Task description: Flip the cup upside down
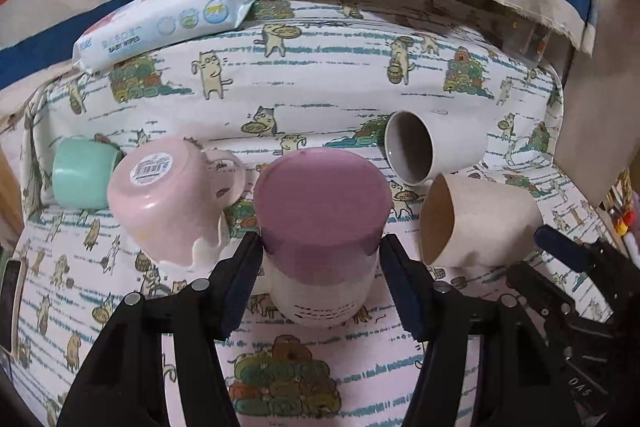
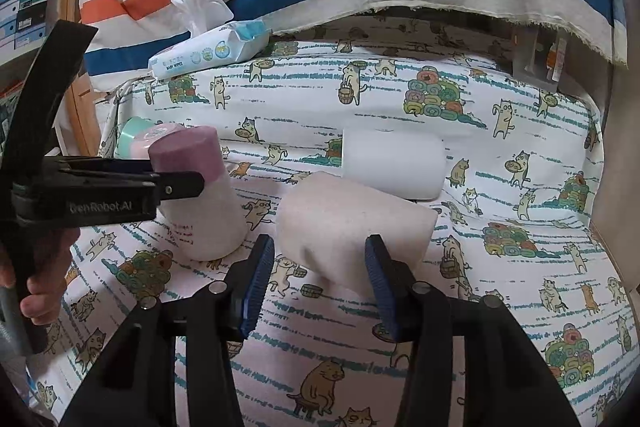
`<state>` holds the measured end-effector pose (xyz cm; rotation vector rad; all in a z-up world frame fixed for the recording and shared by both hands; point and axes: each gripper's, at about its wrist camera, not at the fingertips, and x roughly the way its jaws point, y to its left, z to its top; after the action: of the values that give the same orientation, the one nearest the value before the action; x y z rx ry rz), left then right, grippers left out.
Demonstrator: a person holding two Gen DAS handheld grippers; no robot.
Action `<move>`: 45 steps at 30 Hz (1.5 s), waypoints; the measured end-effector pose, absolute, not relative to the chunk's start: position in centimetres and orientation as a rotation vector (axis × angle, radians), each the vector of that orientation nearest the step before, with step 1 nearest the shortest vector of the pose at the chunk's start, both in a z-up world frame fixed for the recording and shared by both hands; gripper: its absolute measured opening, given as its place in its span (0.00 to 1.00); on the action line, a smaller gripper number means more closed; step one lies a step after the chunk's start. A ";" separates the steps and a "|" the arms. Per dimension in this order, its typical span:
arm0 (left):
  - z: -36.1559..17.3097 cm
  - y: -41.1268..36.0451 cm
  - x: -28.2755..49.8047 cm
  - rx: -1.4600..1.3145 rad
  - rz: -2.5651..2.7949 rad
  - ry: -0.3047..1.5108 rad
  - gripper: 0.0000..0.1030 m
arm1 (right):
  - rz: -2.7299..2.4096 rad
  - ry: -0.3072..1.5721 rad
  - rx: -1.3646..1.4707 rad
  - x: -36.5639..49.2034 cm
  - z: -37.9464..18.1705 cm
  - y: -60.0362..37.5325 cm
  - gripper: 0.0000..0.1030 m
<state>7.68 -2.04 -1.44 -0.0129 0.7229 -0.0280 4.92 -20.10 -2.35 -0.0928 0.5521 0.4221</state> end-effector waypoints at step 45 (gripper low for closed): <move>-0.7 6.4 0.2 0.000 0.005 0.194 1.00 | 0.344 0.278 -0.048 3.9 -0.2 -14.5 1.00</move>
<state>0.17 6.44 -0.70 -0.0004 0.1938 0.0048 3.88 -14.48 -0.19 -0.0482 0.2778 0.3444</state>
